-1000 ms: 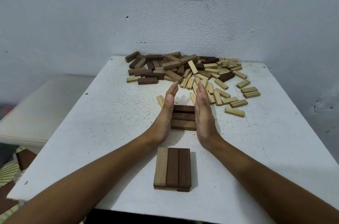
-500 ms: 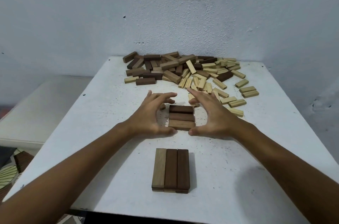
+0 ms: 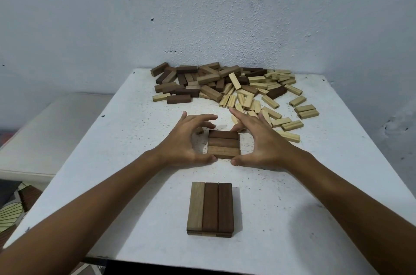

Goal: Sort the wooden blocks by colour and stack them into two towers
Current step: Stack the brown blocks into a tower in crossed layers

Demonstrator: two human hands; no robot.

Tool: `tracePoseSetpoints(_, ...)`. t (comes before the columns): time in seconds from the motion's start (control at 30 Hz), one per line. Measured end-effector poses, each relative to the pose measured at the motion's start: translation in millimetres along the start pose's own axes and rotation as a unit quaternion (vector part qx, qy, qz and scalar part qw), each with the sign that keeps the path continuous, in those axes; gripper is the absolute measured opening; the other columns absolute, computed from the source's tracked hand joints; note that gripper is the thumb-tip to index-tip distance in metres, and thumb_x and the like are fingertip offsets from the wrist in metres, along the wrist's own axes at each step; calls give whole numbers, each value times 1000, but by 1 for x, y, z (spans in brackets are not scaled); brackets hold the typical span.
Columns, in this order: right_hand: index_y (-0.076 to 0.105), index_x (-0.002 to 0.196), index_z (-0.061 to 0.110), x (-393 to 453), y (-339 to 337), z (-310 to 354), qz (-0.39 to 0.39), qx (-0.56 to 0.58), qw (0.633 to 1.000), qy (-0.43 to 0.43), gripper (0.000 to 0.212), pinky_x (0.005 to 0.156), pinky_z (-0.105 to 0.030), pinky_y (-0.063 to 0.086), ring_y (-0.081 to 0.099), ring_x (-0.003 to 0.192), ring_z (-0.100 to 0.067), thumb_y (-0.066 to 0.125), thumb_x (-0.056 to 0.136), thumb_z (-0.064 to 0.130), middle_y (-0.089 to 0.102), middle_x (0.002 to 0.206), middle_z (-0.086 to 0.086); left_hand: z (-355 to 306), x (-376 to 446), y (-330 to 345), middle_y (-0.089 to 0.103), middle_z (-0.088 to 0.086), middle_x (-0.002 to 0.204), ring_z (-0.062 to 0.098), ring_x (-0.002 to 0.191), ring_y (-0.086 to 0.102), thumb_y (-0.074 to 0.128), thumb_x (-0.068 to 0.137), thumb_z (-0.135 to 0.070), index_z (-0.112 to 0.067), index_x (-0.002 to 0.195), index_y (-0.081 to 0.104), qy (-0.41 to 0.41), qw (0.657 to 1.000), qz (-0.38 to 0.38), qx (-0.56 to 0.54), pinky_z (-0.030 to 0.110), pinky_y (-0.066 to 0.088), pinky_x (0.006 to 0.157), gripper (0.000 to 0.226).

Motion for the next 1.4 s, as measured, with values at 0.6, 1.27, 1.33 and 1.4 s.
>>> tracePoseSetpoints(0.6,30,138,46,-14,-26,36,-66,127,990,-13,95,102,-33,37,47,119,-15,85,64,28,55,114,9,-30,-15,-36,62,-18,113,-8,112,55,81,54,-47,-31,126,50,6,995,-42,-86,4,37,94,80)
tracePoseSetpoints(1.27,32,143,37,-100,18,78,-71,208,975,12,94,103,-36,44,49,121,-6,81,63,31,56,118,8,-61,-121,-9,65,-9,114,1,116,56,83,53,-39,-33,125,50,-50,979,-69,-184,24,34,104,79)
tracePoseSetpoints(1.33,32,143,36,-102,20,79,-66,207,976,13,94,103,-35,44,48,122,-6,80,63,31,55,119,10,-60,-124,-8,65,-10,114,1,116,55,83,55,-33,-32,126,50,-50,980,-67,-180,24,33,104,78)
tracePoseSetpoints(1.4,32,143,37,-103,22,80,-60,206,977,14,94,102,-33,44,47,122,-4,80,63,31,54,119,13,-60,-126,-7,65,-10,113,0,116,55,83,57,-29,-31,127,50,-50,981,-67,-176,23,33,104,78)
Point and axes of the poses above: each hand's wrist, its own x-axis towards the middle knuckle, its own y-axis out of the palm, z = x × y, the point moved 4 cm from there along x, towards the middle knuckle
